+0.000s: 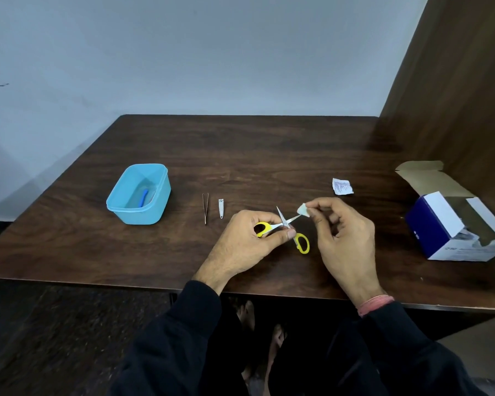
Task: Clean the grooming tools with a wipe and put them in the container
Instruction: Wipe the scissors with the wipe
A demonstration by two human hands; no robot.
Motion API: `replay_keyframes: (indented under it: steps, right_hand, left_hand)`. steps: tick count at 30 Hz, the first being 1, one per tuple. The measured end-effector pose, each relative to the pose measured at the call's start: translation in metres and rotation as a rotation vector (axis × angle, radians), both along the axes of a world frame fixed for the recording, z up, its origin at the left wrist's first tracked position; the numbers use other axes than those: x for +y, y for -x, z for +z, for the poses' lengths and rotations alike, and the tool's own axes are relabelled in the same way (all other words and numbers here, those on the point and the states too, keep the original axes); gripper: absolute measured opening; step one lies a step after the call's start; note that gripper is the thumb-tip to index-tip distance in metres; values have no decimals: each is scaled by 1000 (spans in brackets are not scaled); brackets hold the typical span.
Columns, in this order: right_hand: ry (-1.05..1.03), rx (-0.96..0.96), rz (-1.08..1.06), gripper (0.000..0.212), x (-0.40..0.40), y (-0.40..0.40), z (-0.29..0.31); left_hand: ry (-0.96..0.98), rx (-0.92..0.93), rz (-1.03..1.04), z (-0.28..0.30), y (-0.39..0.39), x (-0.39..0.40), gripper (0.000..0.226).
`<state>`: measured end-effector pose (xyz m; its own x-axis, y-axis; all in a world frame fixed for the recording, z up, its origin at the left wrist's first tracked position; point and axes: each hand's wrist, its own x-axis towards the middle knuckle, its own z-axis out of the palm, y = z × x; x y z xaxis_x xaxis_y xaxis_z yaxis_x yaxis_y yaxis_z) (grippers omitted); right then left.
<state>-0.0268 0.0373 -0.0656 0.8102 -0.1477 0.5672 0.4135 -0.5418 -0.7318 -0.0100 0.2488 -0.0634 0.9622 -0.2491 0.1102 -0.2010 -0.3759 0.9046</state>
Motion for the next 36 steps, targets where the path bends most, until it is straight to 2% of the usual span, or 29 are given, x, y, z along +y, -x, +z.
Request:
replay_keyframes:
  steps: [5,12,21,29,36]
  right_hand:
    - [-129,6,-80,13,-3,0,0]
    - [159,-98,201,22,3,7,-3]
    - [309,-82,234,40,2,5,-7]
    - [289,-94,186,18,6,4,-7]
    - [212,-10,137,18,19,3,-7]
  left_hand:
    - [14,-5,13,0,0,-1,9]
    - [8,-18,-23,-3,-1,-1,3]
    - [-8,-23,-63,0,2,0,4]
    - [-19,-50,-20,0,1,-2,9]
    - [-37,-36,-3,-1,0,-2,11]
